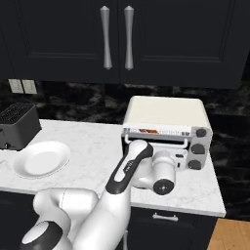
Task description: Pick up the kebab skewer and baguette bread, and place them inside the toaster oven. Close the toaster oven door and start by setting the timer.
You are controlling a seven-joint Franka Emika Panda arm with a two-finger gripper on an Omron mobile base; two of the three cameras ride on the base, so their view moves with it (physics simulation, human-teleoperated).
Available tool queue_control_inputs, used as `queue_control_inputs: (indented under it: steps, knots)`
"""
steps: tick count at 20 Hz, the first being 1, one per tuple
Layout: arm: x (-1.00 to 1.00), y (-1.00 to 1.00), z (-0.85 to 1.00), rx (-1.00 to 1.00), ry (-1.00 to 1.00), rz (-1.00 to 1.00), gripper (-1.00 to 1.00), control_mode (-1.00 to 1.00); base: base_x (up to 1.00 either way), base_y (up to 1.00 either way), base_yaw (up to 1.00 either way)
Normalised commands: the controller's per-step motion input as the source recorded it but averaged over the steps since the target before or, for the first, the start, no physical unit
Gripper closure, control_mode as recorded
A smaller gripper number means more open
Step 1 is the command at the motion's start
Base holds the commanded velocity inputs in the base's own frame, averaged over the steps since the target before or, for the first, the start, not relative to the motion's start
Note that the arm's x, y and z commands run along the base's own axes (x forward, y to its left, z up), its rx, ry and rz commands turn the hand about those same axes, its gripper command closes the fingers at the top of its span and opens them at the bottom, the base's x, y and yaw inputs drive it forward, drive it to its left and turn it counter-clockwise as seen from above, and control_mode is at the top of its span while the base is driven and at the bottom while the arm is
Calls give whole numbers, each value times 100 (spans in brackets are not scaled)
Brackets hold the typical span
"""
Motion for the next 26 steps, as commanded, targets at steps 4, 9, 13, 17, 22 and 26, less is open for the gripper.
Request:
queue_control_inputs:
  steps: [4,9,13,17,22,26]
  knots:
    - [44,27,0,0,1,0,-100,-100,0,0,0]
    - [37,23,0,0,1,0,-100,-100,0,0,0]
    - [23,17,0,0,0,0,-100,-100,0,0,0]
    - [19,4,-3,0,0,3,-100,-100,0,0,0]
    - [35,6,-4,0,0,2,-100,-100,0,0,0]
    - [24,0,-1,0,0,0,-100,-100,0,0,0]
